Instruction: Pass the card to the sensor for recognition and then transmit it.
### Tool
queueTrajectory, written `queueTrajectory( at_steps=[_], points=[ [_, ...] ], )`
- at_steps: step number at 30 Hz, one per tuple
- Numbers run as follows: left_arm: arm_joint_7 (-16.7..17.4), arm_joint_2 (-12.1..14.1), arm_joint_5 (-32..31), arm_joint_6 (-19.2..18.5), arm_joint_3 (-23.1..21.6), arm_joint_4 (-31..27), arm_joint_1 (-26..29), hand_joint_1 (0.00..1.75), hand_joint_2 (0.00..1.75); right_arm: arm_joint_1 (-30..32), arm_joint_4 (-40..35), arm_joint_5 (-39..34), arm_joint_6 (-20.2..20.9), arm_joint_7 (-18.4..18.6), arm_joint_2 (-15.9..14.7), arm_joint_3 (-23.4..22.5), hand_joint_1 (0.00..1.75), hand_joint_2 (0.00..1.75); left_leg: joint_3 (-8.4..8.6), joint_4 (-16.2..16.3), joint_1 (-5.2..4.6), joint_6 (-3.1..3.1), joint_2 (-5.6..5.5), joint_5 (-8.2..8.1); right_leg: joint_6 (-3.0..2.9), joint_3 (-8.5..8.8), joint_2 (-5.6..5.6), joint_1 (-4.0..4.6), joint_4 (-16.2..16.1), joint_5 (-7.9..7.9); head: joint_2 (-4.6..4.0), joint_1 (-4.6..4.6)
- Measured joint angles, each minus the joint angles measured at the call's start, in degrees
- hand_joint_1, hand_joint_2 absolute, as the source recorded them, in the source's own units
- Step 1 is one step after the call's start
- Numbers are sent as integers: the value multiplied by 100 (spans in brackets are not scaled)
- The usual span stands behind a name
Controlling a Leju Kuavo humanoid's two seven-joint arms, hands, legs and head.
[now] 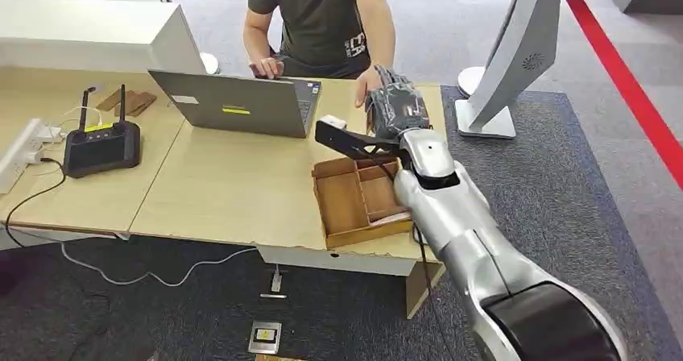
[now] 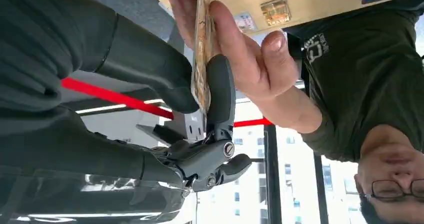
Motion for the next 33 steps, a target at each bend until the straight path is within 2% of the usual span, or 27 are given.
queueTrajectory(
  at_steps=[1,10,11,15,17,19,21,24,26,29,33],
  points=[
    [9,0,0,0,0,0,0,0,175,0,26,-2,-7,-4,11,0,0,175,0,0,0,0,0,0,0,0,0,0,0,0,0,0],
    [28,0,-11,11,0,0,1,0,175,0,122,-20,-72,-13,22,-37,0,175,0,0,0,0,0,0,0,0,0,0,0,0,0,0],
    [39,0,-28,22,0,0,3,0,175,1,190,-20,-278,-153,2,-116,0,175,1,0,0,0,0,0,0,-1,0,-1,0,0,0,0],
    [52,0,-44,72,0,0,5,0,175,2,199,-50,-510,-330,-37,-177,0,175,2,1,0,0,0,0,0,-2,0,-1,-1,0,0,-2],
    [52,-4,-55,105,0,0,6,0,175,2,214,-313,-785,-558,-81,-282,0,175,1,2,0,0,1,0,0,-3,0,-1,-1,0,0,-2],
    [52,-7,-68,120,0,0,10,0,175,2,229,-847,-1052,-853,-173,-459,0,175,3,3,0,0,1,0,0,-4,0,-1,-3,0,0,0],
    [52,-13,-87,166,0,0,17,0,175,1,247,-1740,-1227,-1210,-337,-735,0,175,4,5,0,0,1,0,0,-4,-1,-3,-5,0,0,-2],
    [57,-20,-111,221,0,0,28,0,175,3,273,-3635,-1425,-1835,-677,-1387,0,175,4,12,-1,2,-2,-1,1,0,-4,-4,-9,1,0,2],
    [83,-22,-103,247,0,2,37,0,175,35,297,-4804,-1565,-2062,-974,-1848,0,175,2,16,-1,3,-1,-2,7,2,-4,-5,-12,5,0,0],
    [122,-31,-35,328,0,2,39,0,175,211,341,-6174,-1674,-2105,-1444,-2605,0,175,3,18,-2,8,-2,-5,11,14,-4,-5,-21,7,0,0],
    [225,-37,74,404,7,2,39,0,175,651,406,-7087,-1996,-1916,-2086,-3323,0,175,7,22,-3,15,0,-11,20,9,1,-6,-30,12,0,-2]
  ],
)
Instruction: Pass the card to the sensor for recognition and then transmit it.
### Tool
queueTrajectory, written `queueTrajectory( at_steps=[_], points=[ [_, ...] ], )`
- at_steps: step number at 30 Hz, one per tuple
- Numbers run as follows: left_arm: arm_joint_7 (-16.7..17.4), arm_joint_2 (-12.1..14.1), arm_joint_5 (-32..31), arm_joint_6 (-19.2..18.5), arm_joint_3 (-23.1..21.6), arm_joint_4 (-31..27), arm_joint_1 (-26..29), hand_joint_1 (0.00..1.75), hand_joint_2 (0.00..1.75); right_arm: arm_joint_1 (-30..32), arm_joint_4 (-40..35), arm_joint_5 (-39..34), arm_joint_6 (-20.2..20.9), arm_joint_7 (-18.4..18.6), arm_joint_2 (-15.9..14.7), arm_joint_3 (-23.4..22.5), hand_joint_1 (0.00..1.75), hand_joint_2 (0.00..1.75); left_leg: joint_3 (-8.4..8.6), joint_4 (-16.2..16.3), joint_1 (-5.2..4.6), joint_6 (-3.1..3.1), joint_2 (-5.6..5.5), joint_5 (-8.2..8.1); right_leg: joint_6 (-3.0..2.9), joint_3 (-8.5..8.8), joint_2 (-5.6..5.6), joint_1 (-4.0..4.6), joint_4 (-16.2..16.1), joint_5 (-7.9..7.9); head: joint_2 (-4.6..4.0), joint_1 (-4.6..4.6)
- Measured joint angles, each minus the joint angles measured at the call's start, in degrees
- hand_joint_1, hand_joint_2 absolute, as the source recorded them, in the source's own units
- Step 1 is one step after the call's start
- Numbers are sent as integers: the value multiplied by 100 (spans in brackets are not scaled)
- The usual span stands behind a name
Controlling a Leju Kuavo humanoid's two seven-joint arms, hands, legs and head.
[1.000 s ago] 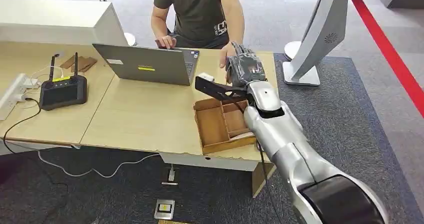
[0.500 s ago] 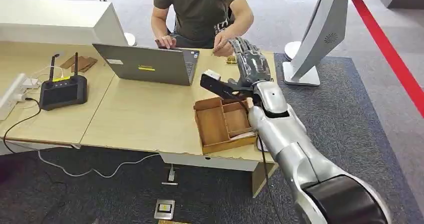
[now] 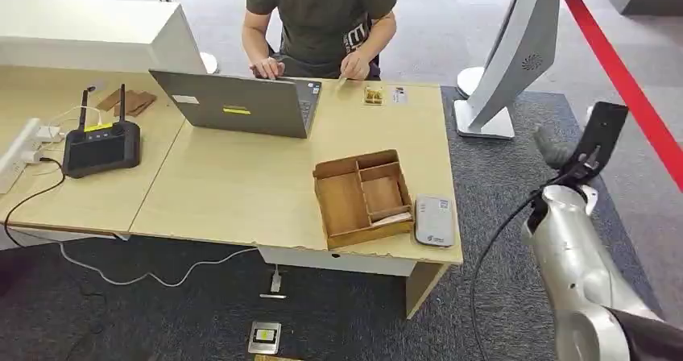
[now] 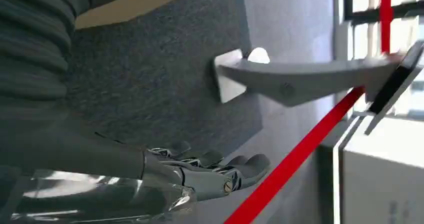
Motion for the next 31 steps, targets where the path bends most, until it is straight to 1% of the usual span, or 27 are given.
queueTrajectory(
  at_steps=[1,4,5,6,7,8,9,11,12,13,14,16,17,18,20,21,22,23,25,28,31],
  points=[
    [2,2,0,-11,2,0,-4,0,175,152,17,-234,-93,100,-215,-189,0,175,0,1,0,1,-4,-2,0,9,-1,1,-2,0,0,-2],
    [2,4,0,-114,2,0,2,0,175,723,79,-773,-118,297,-741,-669,0,175,0,3,8,11,-14,-9,9,18,-12,2,-7,-10,0,4],
    [7,13,2,-162,4,0,4,0,175,917,94,-841,-115,332,-817,-754,0,175,4,3,4,12,-22,-10,9,16,-17,0,-10,-13,0,-2],
    [9,13,7,-206,7,0,12,0,175,1119,125,-981,-87,457,-1071,-929,0,175,-3,2,10,13,-18,-13,9,26,-14,3,-8,-13,0,2],
    [7,26,22,-251,9,0,10,0,175,1327,162,-1119,17,619,-1134,-1052,0,175,7,2,6,15,-18,-19,3,18,-14,4,-9,-19,0,2],
    [-2,22,22,-282,13,2,20,0,175,1502,185,-1199,95,715,-1304,-1155,0,175,3,1,10,17,-10,-28,3,30,-6,6,-8,-19,0,4],
    [-6,35,39,-310,22,2,15,0,175,1722,223,-1316,257,852,-1371,-1244,0,175,24,2,13,13,0,-35,-3,21,7,8,-10,-24,0,-11],
    [-9,22,74,-326,59,4,-10,0,175,2365,297,-1550,935,1153,-1629,-1461,0,175,43,3,26,20,-17,-50,16,79,-13,20,-27,-48,0,-5],
    [-9,26,92,-334,68,4,-9,0,175,2698,354,-1689,1285,1336,-1669,-1593,0,175,51,2,17,23,-49,-53,11,93,-47,17,-26,-63,0,22],
    [-2,22,105,-337,81,4,29,0,175,2983,402,-1794,1580,1469,-1750,-1724,0,175,42,1,17,20,-59,-59,11,94,-49,15,-20,-63,0,24],
    [13,35,111,-337,94,7,56,0,175,3211,442,-1848,1827,1565,-1783,-1823,0,175,45,-1,9,18,-51,-58,9,82,-40,9,-19,-62,0,2],
    [81,42,125,-354,105,4,31,0,175,3676,518,-1872,2382,1870,-1864,-1975,0,175,47,-2,12,13,-43,-66,8,90,-38,14,-21,-66,0,11],
    [161,39,120,-352,112,4,11,0,175,3888,573,-1813,2620,2097,-1872,-2023,0,175,49,-2,13,12,-47,-67,2,93,-39,16,-21,-72,0,15],
    [281,39,92,-330,116,7,7,0,175,4061,620,-1733,2850,2353,-1873,-2058,0,0,49,-4,12,11,-47,-69,2,95,-39,15,-20,-73,0,18],
    [532,53,24,-264,114,4,18,0,175,4287,704,-1504,3212,2767,-1833,-2071,0,0,50,-7,10,7,-26,-71,-5,89,-26,15,-14,-75,0,15],
    [626,59,4,-245,114,4,12,0,175,4376,728,-1347,3374,2907,-1802,-2071,0,175,54,-7,10,7,-18,-71,-5,89,-22,16,-13,-75,0,9],
    [715,83,-11,-229,111,4,-1,0,175,4447,758,-1141,3573,3084,-1745,-2054,0,175,58,-7,12,7,-17,-71,-6,88,-22,16,-13,-75,0,18],
    [794,96,-20,-223,111,4,-15,0,175,4520,793,-958,3776,3152,-1662,-2012,0,175,62,-7,17,7,-17,-71,-6,91,-22,21,-15,-76,0,13],
    [879,105,2,-195,111,4,-22,0,175,4630,859,-673,4042,3123,-1453,-1925,0,175,65,-7,18,5,-15,-70,-9,92,-22,21,-14,-78,0,15],
    [909,103,41,-206,116,4,-29,0,175,4718,951,-252,4092,3248,-1217,-1741,0,175,68,-7,15,3,-14,-69,-10,92,-22,17,-8,-79,0,15],
    [933,101,48,-225,116,4,-29,0,175,4776,983,437,4280,3276,-1138,-1451,0,175,68,-7,15,3,-13,-69,-11,94,-22,17,-7,-78,0,17]
  ],
)
